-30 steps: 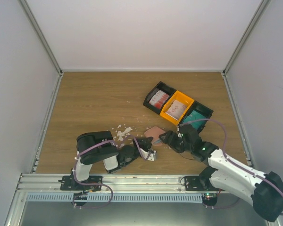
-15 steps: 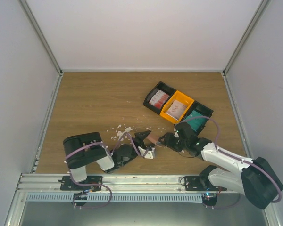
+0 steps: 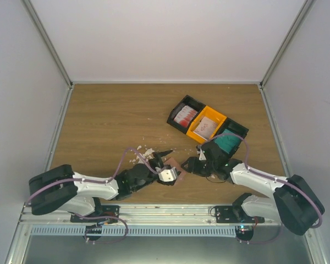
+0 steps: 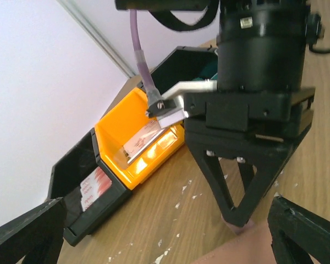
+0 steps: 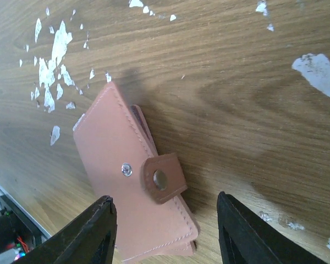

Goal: Put the credit cards into the card holder
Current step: Close the card holder at the center of the board.

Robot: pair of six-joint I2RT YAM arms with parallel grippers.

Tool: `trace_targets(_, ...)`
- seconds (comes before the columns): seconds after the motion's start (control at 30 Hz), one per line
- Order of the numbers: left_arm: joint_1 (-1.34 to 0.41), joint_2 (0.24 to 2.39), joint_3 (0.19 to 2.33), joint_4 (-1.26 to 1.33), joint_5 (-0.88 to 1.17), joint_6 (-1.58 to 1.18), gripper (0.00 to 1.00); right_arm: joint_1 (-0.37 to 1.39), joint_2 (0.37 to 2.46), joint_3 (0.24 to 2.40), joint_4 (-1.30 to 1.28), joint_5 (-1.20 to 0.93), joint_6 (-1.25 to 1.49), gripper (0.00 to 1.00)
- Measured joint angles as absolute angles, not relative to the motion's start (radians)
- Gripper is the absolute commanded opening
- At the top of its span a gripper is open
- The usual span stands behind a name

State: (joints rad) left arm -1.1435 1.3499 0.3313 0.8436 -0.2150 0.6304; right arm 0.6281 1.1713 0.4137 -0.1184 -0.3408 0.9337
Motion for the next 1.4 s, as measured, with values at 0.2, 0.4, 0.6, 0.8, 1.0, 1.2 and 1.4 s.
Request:
trace_targets(0.2,-1.124,1.262,0.383,0.684,-0.207,0.406,0.99,0.648,1.204,0.435,-0.117,-0.371,0.884,0.51)
trace_targets(0.4,-0.987,1.219,0.566,0.349,-0.197,-0.067,0.99,0.678,1.232,0.466,-0.135,-0.365,0.840,0.50)
trace_targets(0.6,-0.813,1.111,0.540,0.126,-0.020,-0.433,0.86,0.680,1.240,0.557,-0.213,-0.289,0.758,0.38)
trace_targets(0.8,-0.769,1.085,0.438,0.022,0.168,-0.666,0.62,0.682,1.288,0.617,-0.279,-0.232,0.675,0.29)
trace_targets(1.0,-0.760,1.164,0.414,0.033,0.292,-0.767,0.52,0.685,1.311,0.619,-0.337,-0.220,0.620,0.13)
trace_targets(1.2,-0.752,1.247,0.414,0.065,0.356,-0.810,0.50,0.685,1.323,0.619,-0.336,-0.253,0.623,0.01)
trace_targets(1.4,-0.749,1.317,0.416,0.089,0.386,-0.820,0.49,0.686,1.324,0.619,-0.301,-0.293,0.633,0.01)
